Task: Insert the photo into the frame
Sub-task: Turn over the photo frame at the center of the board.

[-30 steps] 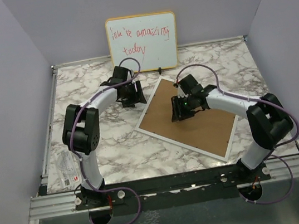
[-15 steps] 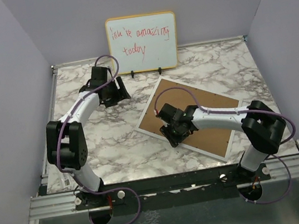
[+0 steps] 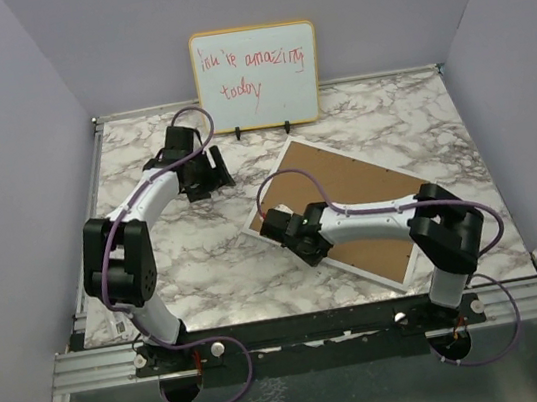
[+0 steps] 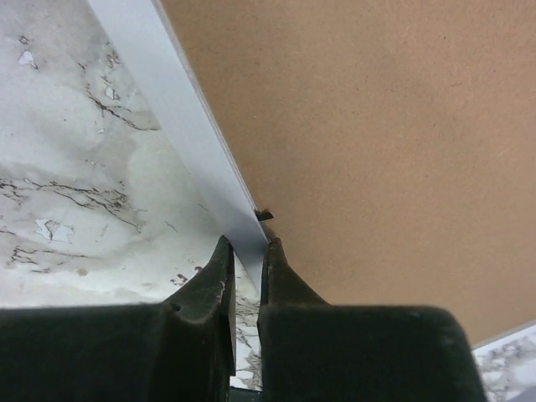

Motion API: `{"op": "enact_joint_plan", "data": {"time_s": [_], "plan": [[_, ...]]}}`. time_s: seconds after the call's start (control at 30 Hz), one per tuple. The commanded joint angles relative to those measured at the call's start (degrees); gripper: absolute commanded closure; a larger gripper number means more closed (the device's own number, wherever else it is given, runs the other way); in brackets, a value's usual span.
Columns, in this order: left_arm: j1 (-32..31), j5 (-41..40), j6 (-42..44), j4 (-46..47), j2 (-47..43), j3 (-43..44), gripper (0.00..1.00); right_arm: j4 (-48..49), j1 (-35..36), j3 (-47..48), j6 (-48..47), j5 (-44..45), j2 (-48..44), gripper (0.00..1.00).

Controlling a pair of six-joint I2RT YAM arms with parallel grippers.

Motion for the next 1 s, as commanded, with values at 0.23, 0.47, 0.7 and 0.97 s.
{"op": "enact_joint_plan", "data": {"time_s": [0.23, 0.47, 0.7, 0.97], "plan": [[0.75, 5.05, -3.20, -0.33, -9.57, -9.89, 0.01, -3.59, 0.77, 9.29, 3.08, 3.29, -1.90, 0.99], [0.37, 18.13, -9.32, 14.05, -13.16, -20.26, 0.01, -2.45, 0.77, 13.19, 1.87, -2.59, -2.99, 0.99], [-2.11, 22.79, -15.92, 26.51, -12.17, -26.32, 0.01, -1.15, 0.70, 16.44, 3.16, -5.48, -1.66, 0.99], [-7.83, 23.50, -30.12, 43.12, -11.11, -31.20, 0.15, -1.05, 0.69, 20.24, 5.88, -6.65, 0.15, 0.99]]}}
